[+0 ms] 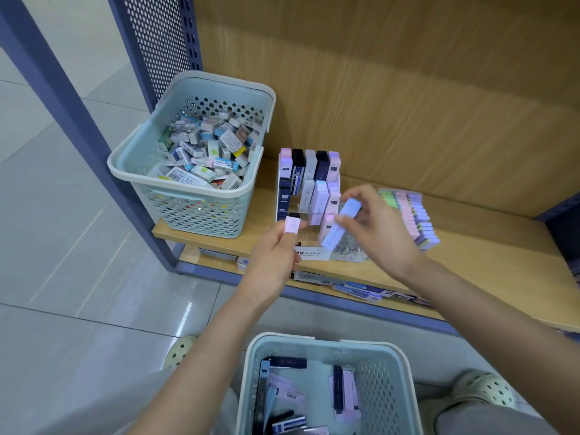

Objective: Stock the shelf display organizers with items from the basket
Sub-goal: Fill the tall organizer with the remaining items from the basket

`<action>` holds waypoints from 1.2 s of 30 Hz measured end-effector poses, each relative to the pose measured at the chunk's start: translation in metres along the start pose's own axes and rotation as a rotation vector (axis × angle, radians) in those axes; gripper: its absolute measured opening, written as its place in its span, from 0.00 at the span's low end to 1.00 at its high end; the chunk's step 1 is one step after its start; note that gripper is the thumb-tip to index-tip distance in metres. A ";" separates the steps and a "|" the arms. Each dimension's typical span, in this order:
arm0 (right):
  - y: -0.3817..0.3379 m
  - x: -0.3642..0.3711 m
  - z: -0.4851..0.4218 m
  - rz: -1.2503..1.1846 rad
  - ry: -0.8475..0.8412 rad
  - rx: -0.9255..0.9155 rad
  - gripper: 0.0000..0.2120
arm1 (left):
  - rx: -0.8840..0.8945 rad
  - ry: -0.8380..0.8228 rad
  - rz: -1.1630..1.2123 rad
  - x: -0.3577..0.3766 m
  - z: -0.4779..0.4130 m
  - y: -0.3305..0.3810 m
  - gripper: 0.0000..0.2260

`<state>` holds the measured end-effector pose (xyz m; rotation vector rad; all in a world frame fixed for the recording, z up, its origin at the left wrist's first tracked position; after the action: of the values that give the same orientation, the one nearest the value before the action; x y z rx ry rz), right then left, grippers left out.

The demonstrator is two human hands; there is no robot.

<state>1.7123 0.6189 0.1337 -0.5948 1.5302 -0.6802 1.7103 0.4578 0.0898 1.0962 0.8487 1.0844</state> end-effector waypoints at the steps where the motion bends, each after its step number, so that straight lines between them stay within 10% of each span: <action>1: 0.003 -0.004 -0.010 0.006 0.049 0.008 0.10 | 0.003 0.012 -0.019 -0.002 -0.002 -0.002 0.11; 17: 0.050 0.046 -0.065 0.384 -0.101 -0.017 0.07 | 0.059 0.160 -0.057 -0.024 -0.027 -0.026 0.02; 25: 0.031 0.059 -0.056 0.686 0.034 -0.332 0.07 | 0.050 0.136 -0.011 -0.019 -0.030 -0.029 0.09; 36: 0.048 0.062 -0.060 0.832 -0.106 -0.169 0.13 | 0.069 0.171 -0.022 -0.024 -0.024 -0.025 0.10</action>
<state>1.6497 0.6116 0.0581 -0.0748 1.5664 0.1158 1.6877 0.4383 0.0600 1.0592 1.0379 1.1492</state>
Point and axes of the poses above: each hand's wrist, its own z-axis away from the middle knuckle, its own x-axis out of the palm, y = z × x, the point moved 7 cm from there along -z, towards the middle knuckle, and after that the axes turned 3 degrees about -y, right-handed, at the moved point
